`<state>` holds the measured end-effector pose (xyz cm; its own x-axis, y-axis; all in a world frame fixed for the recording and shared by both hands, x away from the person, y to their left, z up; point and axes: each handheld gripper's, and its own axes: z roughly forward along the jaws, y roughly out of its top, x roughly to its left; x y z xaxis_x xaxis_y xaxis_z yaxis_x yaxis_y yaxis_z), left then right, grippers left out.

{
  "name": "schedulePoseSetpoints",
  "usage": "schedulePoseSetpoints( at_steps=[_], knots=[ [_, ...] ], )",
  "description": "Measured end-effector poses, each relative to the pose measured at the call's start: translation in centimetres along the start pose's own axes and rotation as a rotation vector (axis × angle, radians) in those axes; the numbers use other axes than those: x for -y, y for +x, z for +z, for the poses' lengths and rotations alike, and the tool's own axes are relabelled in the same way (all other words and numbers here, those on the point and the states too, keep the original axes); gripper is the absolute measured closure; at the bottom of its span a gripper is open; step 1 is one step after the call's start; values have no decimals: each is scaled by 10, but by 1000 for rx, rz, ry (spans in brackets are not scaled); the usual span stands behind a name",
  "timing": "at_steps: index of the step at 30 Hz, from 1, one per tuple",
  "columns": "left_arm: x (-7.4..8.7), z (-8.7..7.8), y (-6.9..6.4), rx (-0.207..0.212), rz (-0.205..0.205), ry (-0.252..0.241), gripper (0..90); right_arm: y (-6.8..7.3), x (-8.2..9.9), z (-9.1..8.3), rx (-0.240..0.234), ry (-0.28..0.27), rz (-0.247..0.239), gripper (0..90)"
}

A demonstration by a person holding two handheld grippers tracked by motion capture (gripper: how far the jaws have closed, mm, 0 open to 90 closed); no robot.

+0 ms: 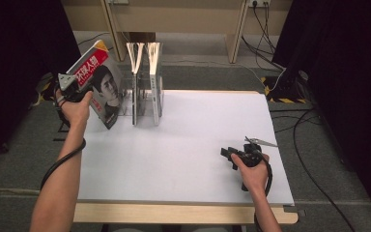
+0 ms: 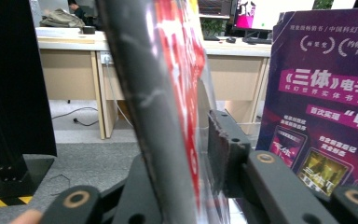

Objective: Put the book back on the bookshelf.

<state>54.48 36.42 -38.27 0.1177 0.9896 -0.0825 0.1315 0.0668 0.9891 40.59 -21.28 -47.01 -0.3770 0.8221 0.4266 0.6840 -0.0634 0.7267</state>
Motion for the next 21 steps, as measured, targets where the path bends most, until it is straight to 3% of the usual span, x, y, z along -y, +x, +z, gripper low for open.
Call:
schedulePoseSetpoints(
  at_steps=[9, 12, 18, 21],
  knots=[
    [4, -7, 7, 10, -44, 7, 653, 0, 0, 0, 0, -1, -5, 586],
    [2, -9, 11, 25, -69, 18, 719, 2, 0, 1, -2, 3, -2, 585],
    [-6, -10, 13, 33, -70, 46, 848, 3, 1, 3, -5, 15, 2, 583],
    [-8, -10, 10, 7, -25, 31, 862, 2, 1, 3, -6, 15, -4, 583]
  ],
)
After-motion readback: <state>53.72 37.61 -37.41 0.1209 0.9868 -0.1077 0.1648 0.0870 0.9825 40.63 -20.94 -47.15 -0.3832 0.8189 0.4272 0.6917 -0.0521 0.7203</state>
